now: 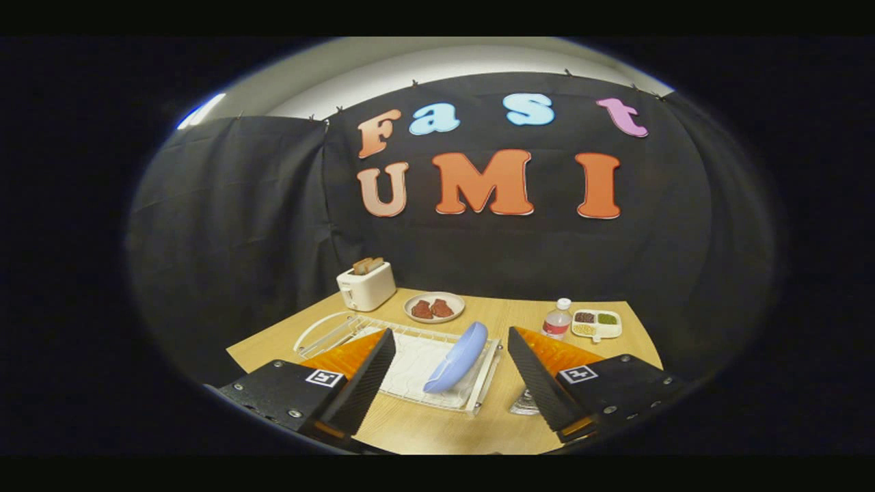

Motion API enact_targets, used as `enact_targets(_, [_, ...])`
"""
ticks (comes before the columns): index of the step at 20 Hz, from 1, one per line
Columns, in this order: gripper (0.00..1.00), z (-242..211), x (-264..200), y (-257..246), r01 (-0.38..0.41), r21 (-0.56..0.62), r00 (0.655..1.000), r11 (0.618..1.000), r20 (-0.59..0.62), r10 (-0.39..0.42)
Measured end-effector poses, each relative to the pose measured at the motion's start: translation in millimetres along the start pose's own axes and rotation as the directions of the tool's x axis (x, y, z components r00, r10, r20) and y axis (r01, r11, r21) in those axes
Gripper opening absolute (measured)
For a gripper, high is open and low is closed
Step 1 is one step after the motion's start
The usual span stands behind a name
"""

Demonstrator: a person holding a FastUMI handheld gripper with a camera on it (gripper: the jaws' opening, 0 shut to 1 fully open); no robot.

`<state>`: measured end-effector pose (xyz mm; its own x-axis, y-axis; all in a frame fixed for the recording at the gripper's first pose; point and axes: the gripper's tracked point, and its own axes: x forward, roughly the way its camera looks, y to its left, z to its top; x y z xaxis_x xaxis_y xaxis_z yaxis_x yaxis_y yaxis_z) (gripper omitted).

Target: Take the plate from the dish rack, then take the spoon from the basket and place it into the plate.

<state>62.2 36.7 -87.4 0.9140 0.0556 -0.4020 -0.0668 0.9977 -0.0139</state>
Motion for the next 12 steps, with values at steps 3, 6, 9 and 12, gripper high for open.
enact_targets(3, [0.99,-12.3,23.0,-2.1,0.01,0.016,0.996,1.0,-0.086,-0.008])
enact_targets(6, [0.98,-28.5,47.2,-6.2,0.027,0.022,0.984,0.999,-0.175,-0.022])
enact_targets(9, [0.96,-45.4,69.4,-12.9,0.048,0.019,0.963,0.999,-0.266,-0.042])
enact_targets(12, [0.93,-60.6,88.5,-20.6,0.081,0.04,0.933,0.996,-0.355,-0.062])
